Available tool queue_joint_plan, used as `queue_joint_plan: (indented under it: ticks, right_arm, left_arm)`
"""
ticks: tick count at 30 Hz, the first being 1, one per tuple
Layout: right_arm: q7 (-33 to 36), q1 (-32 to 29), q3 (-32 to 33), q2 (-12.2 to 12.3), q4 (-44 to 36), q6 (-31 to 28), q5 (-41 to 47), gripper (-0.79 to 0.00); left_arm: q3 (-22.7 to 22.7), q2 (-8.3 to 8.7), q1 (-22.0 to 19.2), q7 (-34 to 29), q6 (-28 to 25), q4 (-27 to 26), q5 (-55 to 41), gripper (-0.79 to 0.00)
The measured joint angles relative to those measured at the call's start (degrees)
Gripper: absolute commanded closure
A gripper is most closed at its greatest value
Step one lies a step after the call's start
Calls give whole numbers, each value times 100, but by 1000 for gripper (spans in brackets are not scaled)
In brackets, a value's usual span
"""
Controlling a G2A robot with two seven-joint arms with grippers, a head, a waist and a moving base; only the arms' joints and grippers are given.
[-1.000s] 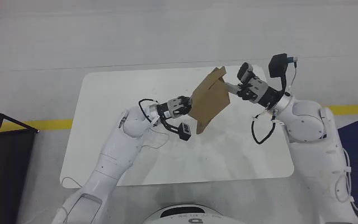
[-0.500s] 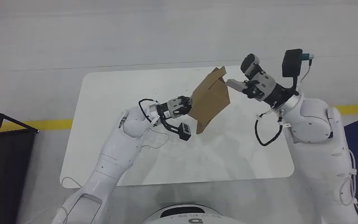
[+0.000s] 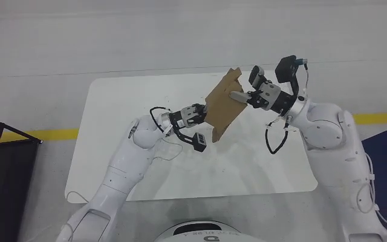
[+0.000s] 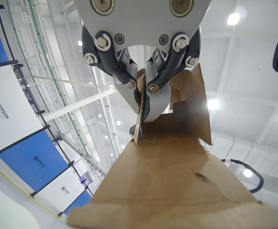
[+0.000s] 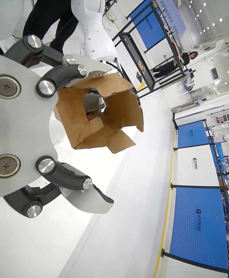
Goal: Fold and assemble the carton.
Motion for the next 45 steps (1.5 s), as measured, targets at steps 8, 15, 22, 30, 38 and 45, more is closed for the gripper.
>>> queue_joint_plan:
  ticks: [8, 15, 22, 30, 38, 45]
  right_arm:
    - [-415, -106, 248, 9, 9, -65, 635, -785]
    - [-336, -234, 464, 49, -26, 194, 334, -785]
    - [162, -209, 482, 97, -275, 286, 99, -785]
    - [718, 225, 232, 126, -311, 422, -88, -785]
    - [885, 698, -59, 121, -244, 592, -151, -785]
    - [1036, 1009, -350, 112, -146, 607, -123, -785]
  left_arm:
    - [0, 0, 0, 0, 1, 0, 0, 0]
    - [0, 0, 0, 0, 0, 0, 0, 0]
    - [0, 0, 0, 0, 0, 0, 0, 0]
    - [0, 0, 0, 0, 0, 0, 0, 0]
    - [0, 0, 0, 0, 0, 0, 0, 0]
    - [0, 0, 0, 0, 0, 0, 0, 0]
